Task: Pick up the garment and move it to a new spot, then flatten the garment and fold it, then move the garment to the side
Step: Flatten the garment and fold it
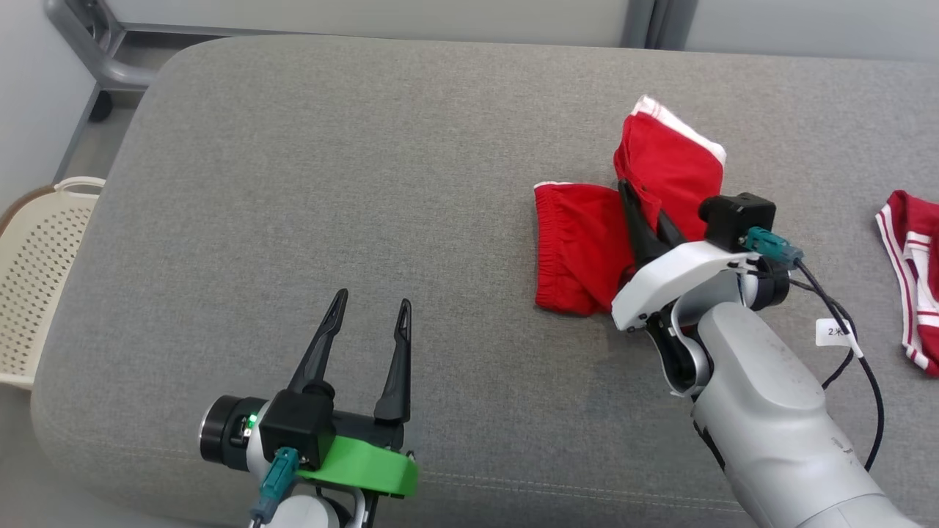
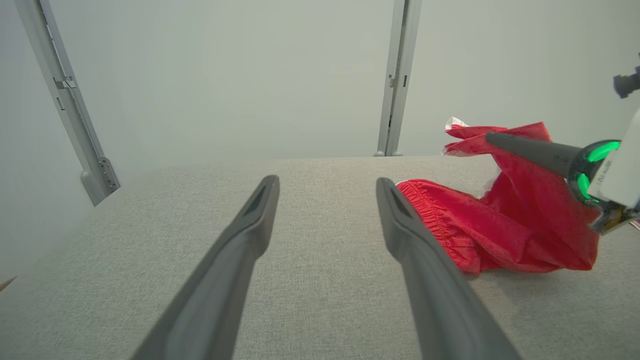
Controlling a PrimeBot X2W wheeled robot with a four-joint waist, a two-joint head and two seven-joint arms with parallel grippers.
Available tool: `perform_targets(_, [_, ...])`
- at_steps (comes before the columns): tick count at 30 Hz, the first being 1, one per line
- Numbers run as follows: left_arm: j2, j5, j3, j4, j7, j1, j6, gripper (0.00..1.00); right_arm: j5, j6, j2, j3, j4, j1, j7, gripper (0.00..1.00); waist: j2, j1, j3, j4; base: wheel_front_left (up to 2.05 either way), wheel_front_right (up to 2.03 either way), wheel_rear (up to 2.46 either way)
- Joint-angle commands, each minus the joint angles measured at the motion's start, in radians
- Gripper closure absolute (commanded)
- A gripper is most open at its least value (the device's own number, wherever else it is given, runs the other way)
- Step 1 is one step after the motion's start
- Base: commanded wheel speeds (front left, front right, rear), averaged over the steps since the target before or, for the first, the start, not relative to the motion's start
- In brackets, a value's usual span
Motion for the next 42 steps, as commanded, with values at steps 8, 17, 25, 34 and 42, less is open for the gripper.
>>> perform_targets(8, [0.001, -0.009, -0.006, -0.005, -0.003, 0.012, 0.010, 0.00, 0.050, -0.001, -0.002, 0.138, 0.101, 0.016, -0.004, 1.00, 0.0000, 0.0000, 0.013, 0.070, 0.00, 0.00, 0.00])
perform_targets(17, [0.001, -0.014, -0.006, -0.001, -0.003, 0.005, 0.017, 0.00, 0.136, -0.001, -0.001, 0.232, 0.131, 0.029, -0.004, 0.00, 0.0000, 0.0000, 0.021, 0.076, 0.00, 0.00, 0.00])
perform_targets(25, [0.001, -0.009, 0.018, 0.003, -0.003, 0.027, 0.025, 0.00, 0.175, -0.001, -0.002, 0.285, -0.012, 0.089, -0.004, 0.00, 0.0000, 0.0000, -0.010, 0.013, 0.00, 0.00, 0.00])
perform_targets(34, [0.003, 0.000, 0.056, -0.010, -0.003, 0.039, 0.018, 0.00, -0.077, -0.001, -0.002, 0.057, -0.235, 0.217, -0.003, 0.00, 0.0000, 0.0000, -0.019, -0.117, 0.00, 0.00, 0.00])
perform_targets(42, [0.002, -0.045, 0.092, -0.014, -0.003, 0.052, 0.022, 0.00, -0.219, -0.001, -0.002, -0.101, -0.360, 0.330, -0.003, 0.00, 0.0000, 0.0000, -0.023, -0.205, 0.00, 0.00, 0.00])
